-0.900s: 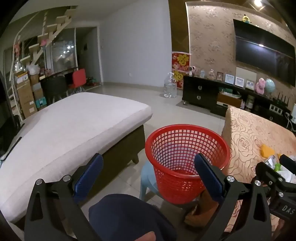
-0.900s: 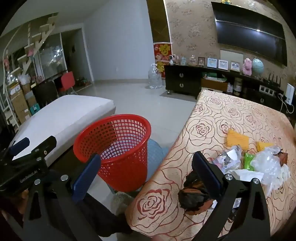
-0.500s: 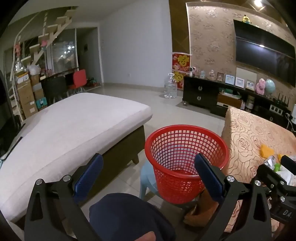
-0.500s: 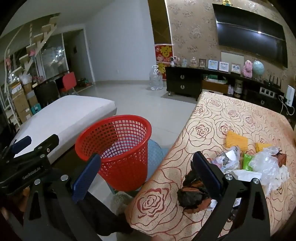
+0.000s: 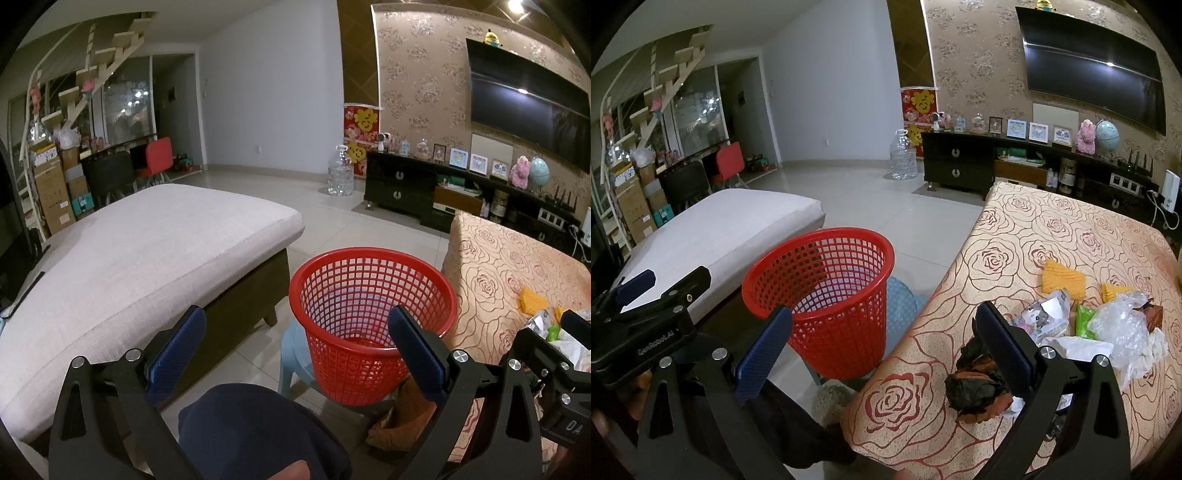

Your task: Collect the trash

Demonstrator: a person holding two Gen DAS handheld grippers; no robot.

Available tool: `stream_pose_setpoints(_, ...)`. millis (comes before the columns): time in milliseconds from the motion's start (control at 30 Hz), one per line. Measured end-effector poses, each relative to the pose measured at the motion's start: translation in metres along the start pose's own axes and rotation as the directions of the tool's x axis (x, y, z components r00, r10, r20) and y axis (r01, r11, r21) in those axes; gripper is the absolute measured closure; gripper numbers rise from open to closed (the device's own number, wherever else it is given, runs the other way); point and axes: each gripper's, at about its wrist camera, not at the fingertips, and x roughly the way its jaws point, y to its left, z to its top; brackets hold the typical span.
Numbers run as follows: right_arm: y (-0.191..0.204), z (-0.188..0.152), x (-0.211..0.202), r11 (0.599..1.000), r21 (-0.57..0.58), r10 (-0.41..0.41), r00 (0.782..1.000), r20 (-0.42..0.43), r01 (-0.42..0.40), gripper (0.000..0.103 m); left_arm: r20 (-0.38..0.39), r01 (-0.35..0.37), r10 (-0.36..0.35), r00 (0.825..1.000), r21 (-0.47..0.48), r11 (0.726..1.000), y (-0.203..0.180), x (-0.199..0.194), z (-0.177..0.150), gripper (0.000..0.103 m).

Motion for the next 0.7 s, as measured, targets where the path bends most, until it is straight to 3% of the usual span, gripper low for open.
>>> stream_pose_setpoints(700, 0.0004, -0.0011, -0.0022, 1.0, -0.003, 0.006, 1.0, 0.001, -0.006, 0.007, -0.003, 0.0, 0.0, 1.0, 0.0, 1.0, -0.0006, 0.0009, -0.0003, 0.008)
